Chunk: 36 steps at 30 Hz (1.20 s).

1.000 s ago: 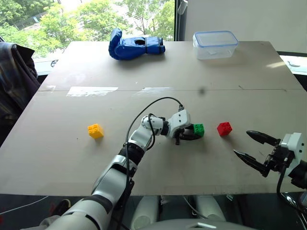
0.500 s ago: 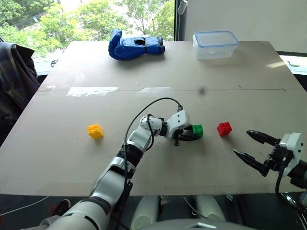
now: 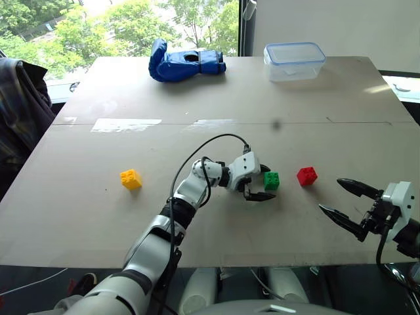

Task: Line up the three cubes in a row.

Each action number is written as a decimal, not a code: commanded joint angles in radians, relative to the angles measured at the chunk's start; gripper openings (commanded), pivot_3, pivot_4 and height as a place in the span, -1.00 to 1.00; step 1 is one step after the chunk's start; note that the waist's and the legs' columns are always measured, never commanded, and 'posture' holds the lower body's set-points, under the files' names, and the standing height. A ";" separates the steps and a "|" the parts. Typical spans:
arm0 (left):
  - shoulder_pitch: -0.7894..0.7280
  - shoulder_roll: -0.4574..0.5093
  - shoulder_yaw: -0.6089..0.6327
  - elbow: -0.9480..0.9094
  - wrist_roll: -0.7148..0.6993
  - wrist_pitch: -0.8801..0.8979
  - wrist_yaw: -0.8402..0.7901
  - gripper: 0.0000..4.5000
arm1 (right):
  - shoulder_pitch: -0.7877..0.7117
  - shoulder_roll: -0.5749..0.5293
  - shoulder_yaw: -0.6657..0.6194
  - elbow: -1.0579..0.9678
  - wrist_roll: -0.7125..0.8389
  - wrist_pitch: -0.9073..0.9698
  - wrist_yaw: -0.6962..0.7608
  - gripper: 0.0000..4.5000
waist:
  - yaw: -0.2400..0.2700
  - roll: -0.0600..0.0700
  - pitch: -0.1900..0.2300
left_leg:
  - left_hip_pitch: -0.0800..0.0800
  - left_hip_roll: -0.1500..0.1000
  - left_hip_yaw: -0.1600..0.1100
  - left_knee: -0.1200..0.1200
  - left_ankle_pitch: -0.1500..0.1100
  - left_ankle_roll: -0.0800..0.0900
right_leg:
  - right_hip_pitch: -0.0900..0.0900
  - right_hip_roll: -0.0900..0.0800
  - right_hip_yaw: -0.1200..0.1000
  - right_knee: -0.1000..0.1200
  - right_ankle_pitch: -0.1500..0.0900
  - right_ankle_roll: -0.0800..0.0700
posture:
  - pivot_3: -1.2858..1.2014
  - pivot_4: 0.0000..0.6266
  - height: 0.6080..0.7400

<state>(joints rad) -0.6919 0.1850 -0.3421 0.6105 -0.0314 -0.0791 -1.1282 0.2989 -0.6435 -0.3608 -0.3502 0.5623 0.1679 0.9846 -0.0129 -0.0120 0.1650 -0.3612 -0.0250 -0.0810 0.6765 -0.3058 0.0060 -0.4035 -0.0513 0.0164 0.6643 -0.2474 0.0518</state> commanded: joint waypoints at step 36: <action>0.027 -0.006 0.027 -0.027 -0.021 -0.023 0.042 0.98 | -0.006 0.006 0.014 0.006 -0.001 -0.049 0.018 1.00 | 0.001 0.001 0.000 | 0.000 0.000 0.000 0.000 0.000 0.000 | 0.000 0.000 0.000 0.000 0.000 0.000 | 0.03 -0.52 1.00</action>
<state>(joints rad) -0.6803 0.1744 -0.3196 0.6182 -0.0364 -0.1038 -1.0651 0.2967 -0.6346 -0.3313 -0.3344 0.5543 0.1402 0.9959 -0.0120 -0.0113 0.1646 -0.3612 -0.0252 -0.0811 0.6768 -0.3058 0.0060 -0.4033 -0.0514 0.0162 0.6643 -0.2473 0.0519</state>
